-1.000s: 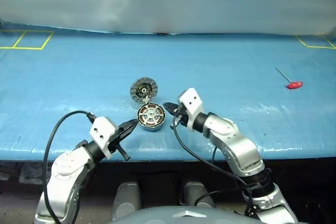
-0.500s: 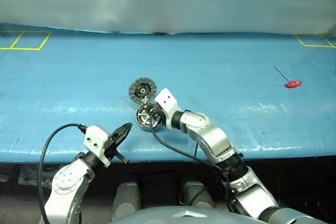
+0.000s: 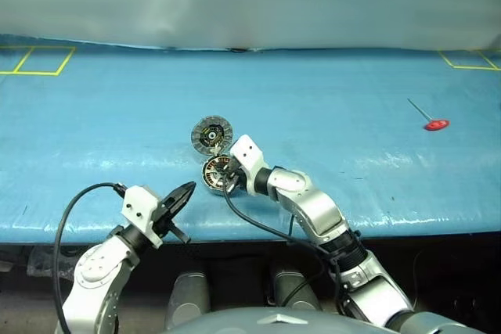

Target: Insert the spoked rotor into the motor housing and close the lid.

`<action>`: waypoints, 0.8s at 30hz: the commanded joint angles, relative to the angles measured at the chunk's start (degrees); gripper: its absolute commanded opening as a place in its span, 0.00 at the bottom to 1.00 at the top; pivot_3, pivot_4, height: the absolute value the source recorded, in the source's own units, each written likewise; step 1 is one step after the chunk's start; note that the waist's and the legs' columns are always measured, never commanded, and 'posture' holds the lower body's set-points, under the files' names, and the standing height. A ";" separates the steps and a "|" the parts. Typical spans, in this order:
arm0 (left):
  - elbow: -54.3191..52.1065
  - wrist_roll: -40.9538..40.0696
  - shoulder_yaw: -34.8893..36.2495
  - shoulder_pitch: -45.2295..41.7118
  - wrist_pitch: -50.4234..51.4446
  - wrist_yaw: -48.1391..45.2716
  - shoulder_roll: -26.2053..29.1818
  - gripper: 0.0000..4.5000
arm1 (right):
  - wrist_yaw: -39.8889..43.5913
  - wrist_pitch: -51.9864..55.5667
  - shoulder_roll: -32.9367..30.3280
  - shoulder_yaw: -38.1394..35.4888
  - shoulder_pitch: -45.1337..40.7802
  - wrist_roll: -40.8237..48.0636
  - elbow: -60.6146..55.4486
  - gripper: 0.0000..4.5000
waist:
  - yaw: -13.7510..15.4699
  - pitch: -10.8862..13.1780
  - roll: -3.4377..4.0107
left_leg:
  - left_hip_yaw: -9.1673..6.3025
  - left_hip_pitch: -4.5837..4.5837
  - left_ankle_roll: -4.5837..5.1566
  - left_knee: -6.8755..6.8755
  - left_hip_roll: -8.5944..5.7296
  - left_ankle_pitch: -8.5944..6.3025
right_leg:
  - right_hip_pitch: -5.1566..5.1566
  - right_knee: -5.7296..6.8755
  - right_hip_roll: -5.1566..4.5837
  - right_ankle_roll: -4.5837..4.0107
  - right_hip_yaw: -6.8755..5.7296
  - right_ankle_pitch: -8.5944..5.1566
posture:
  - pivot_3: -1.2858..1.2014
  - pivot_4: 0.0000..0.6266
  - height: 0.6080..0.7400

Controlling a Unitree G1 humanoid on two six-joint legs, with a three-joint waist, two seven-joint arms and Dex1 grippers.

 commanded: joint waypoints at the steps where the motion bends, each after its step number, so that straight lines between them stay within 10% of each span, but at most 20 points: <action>1: -0.03 -3.28 4.05 -2.04 0.21 0.22 1.18 0.01 | 0.94 0.61 -0.65 -2.59 0.64 2.80 -7.90 0.00 | -0.02 0.00 0.00 | 0.03 0.01 0.00 -0.03 0.00 0.00 | 0.00 -0.01 0.00 0.00 0.01 0.00 | 0.52 0.24 1.00; 13: 19.33 -12.32 13.85 -17.95 2.55 -5.89 8.15 0.01 | 7.28 -9.48 -8.66 -5.92 16.17 7.57 -14.94 0.00 | 0.36 0.03 -0.13 | 0.07 0.07 -0.01 -0.14 -0.02 0.00 | 0.12 -0.04 0.02 0.01 -0.03 -0.13 | 0.52 0.24 1.00; 24: 43.01 -11.80 8.37 -38.86 8.17 -15.19 11.88 0.01 | 4.54 -17.05 -9.70 -7.12 25.41 5.29 -13.82 0.00 | 0.76 0.04 -0.41 | 0.06 0.12 -0.01 -0.14 -0.02 0.01 | 0.20 -0.04 0.05 0.01 -0.05 -0.13 | 0.52 0.24 1.00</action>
